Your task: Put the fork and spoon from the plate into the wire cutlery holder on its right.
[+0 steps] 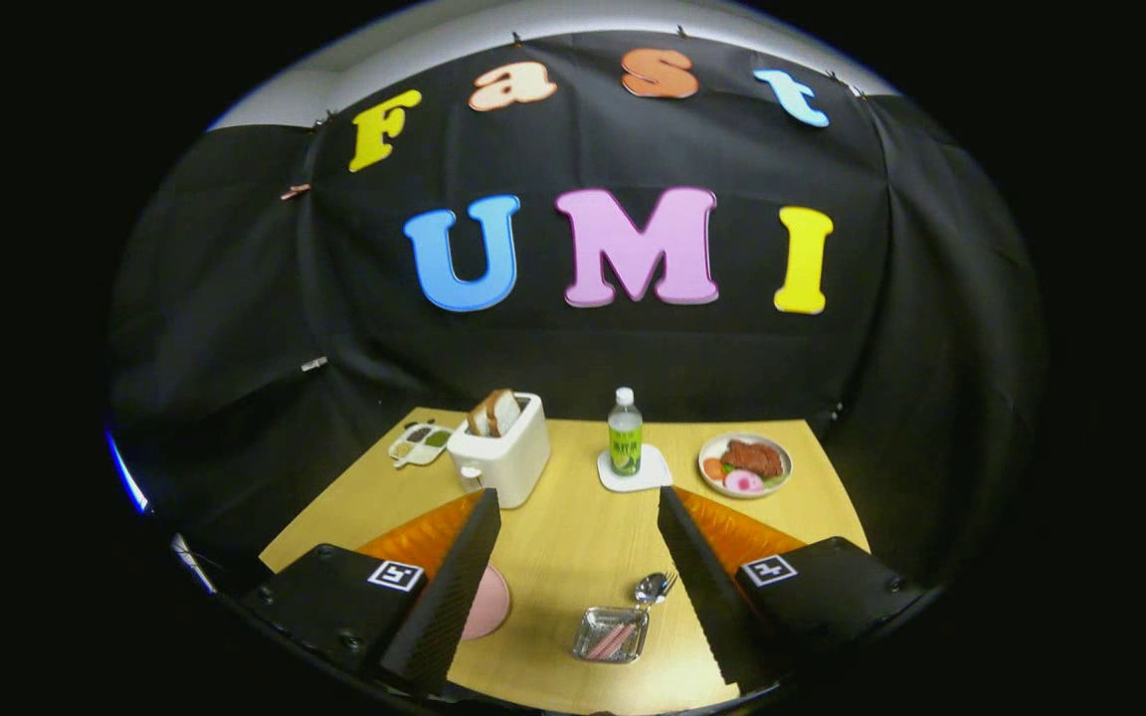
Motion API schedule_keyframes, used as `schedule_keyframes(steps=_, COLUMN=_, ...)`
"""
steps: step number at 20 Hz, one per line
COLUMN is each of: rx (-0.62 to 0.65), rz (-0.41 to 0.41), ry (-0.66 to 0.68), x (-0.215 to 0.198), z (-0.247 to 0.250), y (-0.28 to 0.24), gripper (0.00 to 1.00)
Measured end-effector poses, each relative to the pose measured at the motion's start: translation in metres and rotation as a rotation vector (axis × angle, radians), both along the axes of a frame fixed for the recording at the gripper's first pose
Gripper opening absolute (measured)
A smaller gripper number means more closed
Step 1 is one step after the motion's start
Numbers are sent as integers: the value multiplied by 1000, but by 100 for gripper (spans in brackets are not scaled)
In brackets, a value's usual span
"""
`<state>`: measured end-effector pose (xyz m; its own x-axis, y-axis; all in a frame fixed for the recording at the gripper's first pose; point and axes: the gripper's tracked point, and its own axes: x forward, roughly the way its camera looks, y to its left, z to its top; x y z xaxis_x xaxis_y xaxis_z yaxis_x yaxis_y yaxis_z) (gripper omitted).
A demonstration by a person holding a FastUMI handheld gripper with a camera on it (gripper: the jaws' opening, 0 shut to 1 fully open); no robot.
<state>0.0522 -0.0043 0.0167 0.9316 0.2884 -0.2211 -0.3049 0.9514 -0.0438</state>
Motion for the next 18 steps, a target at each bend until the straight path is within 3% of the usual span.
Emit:
schedule_keyframes(steps=3, rx=-17, rz=45, ry=-143, x=-13, z=32, y=20, gripper=100)
schedule_keyframes(steps=7, rx=15, rz=67, ry=-221, x=-20, z=52, y=38, gripper=99)
schedule_keyframes(steps=18, rx=64, rz=4, ry=-208, x=1, z=56, y=17, gripper=99)
